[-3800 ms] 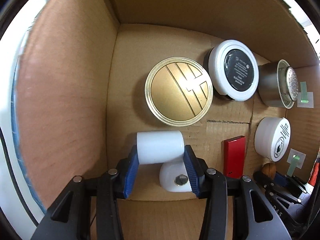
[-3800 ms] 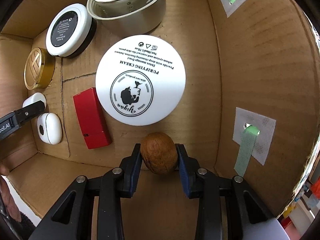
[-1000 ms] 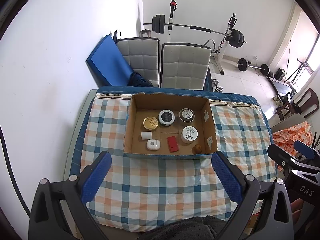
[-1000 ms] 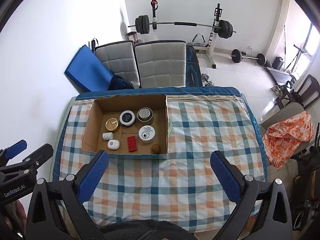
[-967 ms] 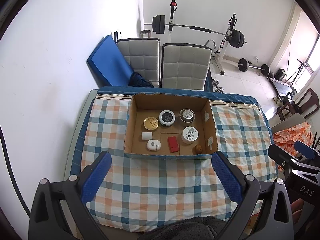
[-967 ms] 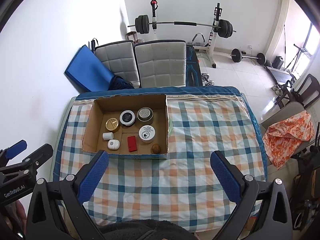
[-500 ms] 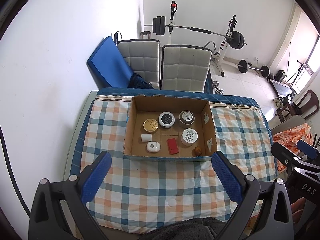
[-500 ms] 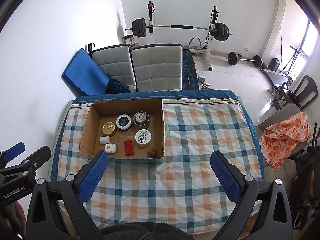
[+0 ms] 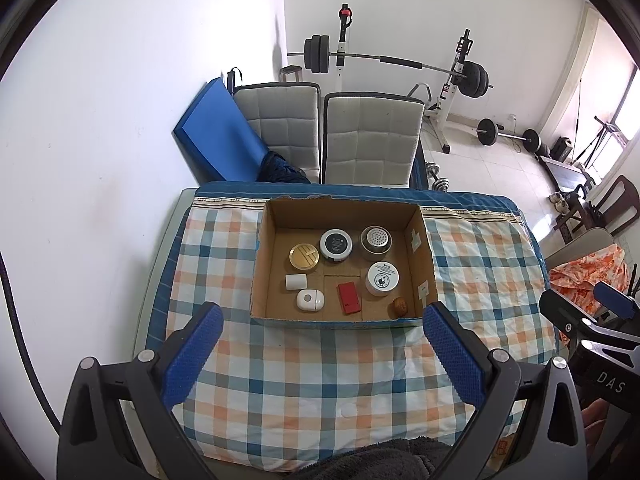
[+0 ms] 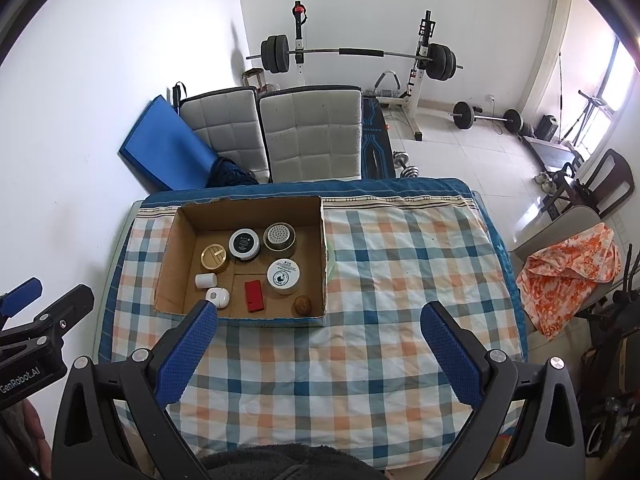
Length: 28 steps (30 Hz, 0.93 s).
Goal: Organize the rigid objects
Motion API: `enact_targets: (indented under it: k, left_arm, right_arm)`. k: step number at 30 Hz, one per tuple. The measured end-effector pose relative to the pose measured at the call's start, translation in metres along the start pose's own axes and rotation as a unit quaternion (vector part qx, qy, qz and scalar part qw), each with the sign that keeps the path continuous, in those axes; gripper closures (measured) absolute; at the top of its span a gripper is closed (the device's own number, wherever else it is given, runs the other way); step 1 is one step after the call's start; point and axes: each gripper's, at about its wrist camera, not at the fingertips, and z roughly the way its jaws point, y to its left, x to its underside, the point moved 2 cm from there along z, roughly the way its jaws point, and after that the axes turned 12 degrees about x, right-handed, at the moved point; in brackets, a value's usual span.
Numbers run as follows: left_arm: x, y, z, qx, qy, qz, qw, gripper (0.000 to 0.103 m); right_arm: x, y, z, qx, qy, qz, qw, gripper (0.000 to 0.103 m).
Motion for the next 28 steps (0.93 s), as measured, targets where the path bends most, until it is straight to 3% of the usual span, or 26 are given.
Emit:
enact_targets:
  k: [28]
  left_arm:
    - [0.0,0.008,0.013,0.003,-0.002,0.008,1.0,0.0]
  right_arm:
    - [0.0,0.006,0.016,0.01,0.002,0.012,1.0,0.0]
